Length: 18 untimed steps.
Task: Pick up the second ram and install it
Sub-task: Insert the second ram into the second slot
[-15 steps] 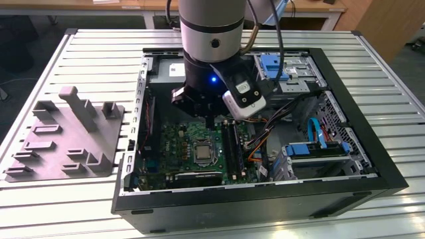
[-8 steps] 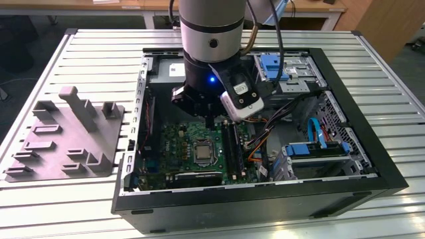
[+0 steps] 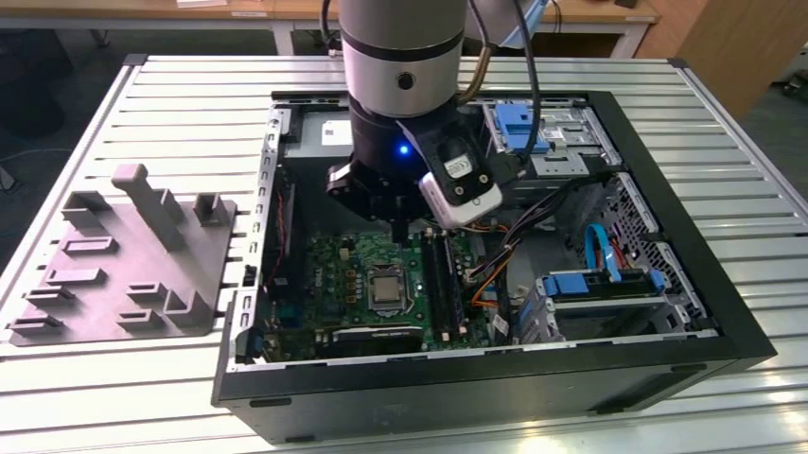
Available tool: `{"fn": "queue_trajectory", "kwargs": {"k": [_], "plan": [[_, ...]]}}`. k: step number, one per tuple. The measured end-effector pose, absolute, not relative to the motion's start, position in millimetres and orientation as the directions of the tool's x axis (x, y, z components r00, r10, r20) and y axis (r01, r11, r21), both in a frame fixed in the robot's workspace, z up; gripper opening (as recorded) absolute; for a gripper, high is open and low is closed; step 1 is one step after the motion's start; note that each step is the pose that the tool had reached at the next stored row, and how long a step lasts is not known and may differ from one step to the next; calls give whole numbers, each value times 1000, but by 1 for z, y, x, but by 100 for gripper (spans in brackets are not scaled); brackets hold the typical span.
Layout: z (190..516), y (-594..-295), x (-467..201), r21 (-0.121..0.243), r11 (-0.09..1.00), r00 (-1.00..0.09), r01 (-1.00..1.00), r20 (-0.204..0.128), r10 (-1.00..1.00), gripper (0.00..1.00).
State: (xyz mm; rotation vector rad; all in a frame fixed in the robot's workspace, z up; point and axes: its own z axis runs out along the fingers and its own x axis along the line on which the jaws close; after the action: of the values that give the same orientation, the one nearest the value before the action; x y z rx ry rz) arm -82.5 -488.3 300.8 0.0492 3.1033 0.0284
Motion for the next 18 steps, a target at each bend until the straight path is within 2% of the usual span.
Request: {"fn": "queue_trajectory", "kwargs": {"k": [4,18], "plan": [[299,-488,-82,20,999,-997,28,-66,29,11],[294,-488,-73,20,1000,-998,-14,-66,-12,11]]}}
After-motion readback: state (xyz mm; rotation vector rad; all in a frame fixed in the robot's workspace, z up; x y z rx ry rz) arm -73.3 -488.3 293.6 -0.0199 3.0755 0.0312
